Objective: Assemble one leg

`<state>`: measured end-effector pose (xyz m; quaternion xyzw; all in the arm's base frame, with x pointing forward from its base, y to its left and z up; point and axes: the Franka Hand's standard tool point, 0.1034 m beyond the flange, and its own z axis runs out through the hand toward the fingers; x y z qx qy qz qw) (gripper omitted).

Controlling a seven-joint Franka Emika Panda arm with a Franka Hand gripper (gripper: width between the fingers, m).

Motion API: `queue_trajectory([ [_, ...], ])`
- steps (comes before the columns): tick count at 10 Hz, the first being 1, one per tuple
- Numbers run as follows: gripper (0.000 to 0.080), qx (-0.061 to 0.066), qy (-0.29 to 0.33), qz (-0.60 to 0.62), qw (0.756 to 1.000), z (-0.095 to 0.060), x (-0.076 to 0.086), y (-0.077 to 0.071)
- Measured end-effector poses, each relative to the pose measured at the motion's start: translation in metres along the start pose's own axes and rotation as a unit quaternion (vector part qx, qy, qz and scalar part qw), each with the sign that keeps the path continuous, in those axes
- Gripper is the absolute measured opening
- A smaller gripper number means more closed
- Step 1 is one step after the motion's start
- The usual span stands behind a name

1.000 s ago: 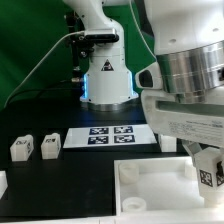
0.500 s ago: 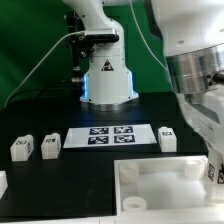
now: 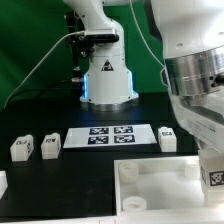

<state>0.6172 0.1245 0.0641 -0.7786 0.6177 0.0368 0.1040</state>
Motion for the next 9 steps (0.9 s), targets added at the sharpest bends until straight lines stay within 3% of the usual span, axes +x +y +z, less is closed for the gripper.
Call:
queue_trajectory([
  [2, 0.0648, -0.02, 0.012, -0.183, 0.983, -0.0055, 0.0045, 0.0],
  [4, 0.0649, -0.02, 0.017, -0.275, 0.961, -0.0049, 0.0044, -0.0004],
  [6, 0.0649, -0.025, 0.016, -0.38, 0.925, -0.0054, 0.0051, -0.0005],
  [8, 0.0649, -0.041, 0.032, -0.504, 0.862, -0.0097, 0.0028, -0.0072],
  [9, 0.0649, -0.041, 0.032, -0.504, 0.862, -0.0093, 0.0022, -0.0072],
])
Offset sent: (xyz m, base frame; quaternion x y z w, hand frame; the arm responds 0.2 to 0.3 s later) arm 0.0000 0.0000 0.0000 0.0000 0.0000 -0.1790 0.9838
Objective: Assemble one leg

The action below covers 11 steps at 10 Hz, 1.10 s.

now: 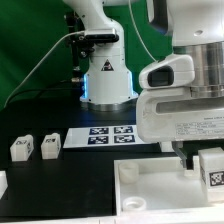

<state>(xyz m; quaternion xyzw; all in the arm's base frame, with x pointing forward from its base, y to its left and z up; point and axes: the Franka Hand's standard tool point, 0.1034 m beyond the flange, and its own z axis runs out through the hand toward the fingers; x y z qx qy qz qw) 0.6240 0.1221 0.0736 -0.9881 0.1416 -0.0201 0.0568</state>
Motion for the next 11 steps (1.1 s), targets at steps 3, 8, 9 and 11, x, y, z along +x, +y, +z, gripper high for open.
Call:
queue_trajectory([
  [3, 0.0419, 0.0, 0.0, 0.0, 1.0, 0.0001, 0.0002, 0.0004],
  [8, 0.0297, 0.006, 0.008, 0.081, 0.997, 0.0007, 0.0035, 0.0031],
  [9, 0.0297, 0.008, 0.01, 0.101, 0.995, 0.0005, 0.0046, 0.0038],
  [11, 0.0297, 0.022, 0.007, 0.151, 0.988, 0.0004, 0.0049, 0.0049],
])
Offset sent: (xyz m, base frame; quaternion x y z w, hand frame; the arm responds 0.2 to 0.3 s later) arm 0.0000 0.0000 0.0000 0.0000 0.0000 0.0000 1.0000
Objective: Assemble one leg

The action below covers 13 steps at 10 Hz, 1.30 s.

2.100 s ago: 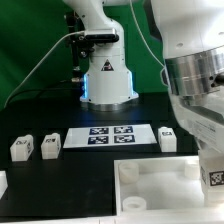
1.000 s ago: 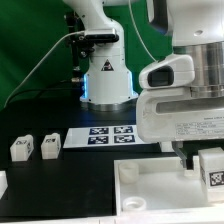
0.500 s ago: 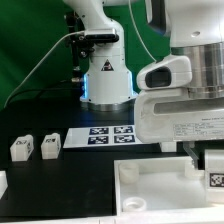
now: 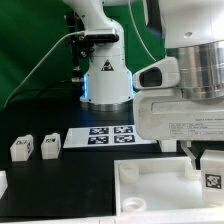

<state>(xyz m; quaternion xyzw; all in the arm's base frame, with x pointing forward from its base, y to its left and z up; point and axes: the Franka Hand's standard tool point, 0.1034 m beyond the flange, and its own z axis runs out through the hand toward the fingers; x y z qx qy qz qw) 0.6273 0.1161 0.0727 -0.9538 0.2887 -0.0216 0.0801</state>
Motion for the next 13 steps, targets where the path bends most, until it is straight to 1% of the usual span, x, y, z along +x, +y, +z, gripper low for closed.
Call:
queue_trajectory([
  [1, 0.0297, 0.015, 0.004, 0.029, 0.999, 0.0, 0.0, 0.001],
  [2, 0.0298, 0.033, 0.001, 0.057, 0.998, 0.001, 0.0, 0.001],
  [3, 0.0298, 0.043, -0.005, 0.079, 0.996, 0.0, -0.001, 0.001],
  [5, 0.0298, 0.043, -0.002, 0.113, 0.993, 0.0, -0.002, 0.001],
  [7, 0.0298, 0.037, 0.0, 0.112, 0.993, 0.0, -0.002, 0.001],
  [9, 0.0304, 0.037, 0.0, 0.113, 0.993, 0.0, -0.001, 0.001],
  [10, 0.0518, 0.037, 0.0, 0.112, 0.993, 0.001, -0.001, 0.001],
  [11, 0.0518, 0.032, 0.002, 0.082, 0.996, 0.002, -0.004, 0.001],
  [12, 0.0626, 0.023, 0.003, 0.046, 0.999, 0.005, -0.011, 0.0],
  [13, 0.0642, 0.022, 0.006, 0.02, 1.0, 0.006, -0.013, -0.001],
])
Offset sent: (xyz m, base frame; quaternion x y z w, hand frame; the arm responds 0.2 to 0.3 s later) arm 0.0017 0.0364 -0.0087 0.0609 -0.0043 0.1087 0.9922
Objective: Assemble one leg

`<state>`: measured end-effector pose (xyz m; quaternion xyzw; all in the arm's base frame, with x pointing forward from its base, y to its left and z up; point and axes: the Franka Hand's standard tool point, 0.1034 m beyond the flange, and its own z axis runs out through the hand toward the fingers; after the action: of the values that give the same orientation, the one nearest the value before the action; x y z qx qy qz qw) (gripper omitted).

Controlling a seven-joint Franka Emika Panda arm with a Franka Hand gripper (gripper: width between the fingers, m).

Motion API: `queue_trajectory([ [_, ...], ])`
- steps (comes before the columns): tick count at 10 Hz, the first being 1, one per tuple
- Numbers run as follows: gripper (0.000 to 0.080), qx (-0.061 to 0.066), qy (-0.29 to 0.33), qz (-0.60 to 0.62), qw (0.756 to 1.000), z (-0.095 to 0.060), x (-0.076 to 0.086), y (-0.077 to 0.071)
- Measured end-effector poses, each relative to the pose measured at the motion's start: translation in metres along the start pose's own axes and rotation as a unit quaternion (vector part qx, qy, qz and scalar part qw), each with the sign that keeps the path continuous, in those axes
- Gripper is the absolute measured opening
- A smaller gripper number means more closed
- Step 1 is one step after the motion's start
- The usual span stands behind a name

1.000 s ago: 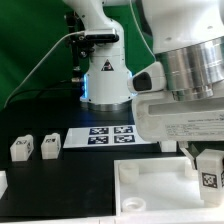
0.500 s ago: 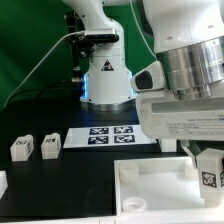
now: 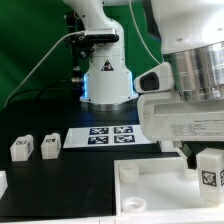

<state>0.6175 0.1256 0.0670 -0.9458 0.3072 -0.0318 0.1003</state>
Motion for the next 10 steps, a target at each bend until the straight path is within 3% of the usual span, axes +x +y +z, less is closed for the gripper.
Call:
queue_trajectory([
  [2, 0.0648, -0.018, 0.013, -0.183, 0.983, 0.0, -0.002, -0.003],
  [5, 0.0649, -0.026, 0.012, -0.333, 0.942, -0.003, 0.01, 0.006],
  [6, 0.0649, -0.026, 0.009, -0.358, 0.933, -0.005, 0.017, 0.01],
  [8, 0.0649, -0.025, 0.011, -0.322, 0.946, -0.005, 0.017, 0.01],
  [10, 0.0407, -0.025, 0.012, -0.298, 0.954, -0.005, 0.017, 0.011],
])
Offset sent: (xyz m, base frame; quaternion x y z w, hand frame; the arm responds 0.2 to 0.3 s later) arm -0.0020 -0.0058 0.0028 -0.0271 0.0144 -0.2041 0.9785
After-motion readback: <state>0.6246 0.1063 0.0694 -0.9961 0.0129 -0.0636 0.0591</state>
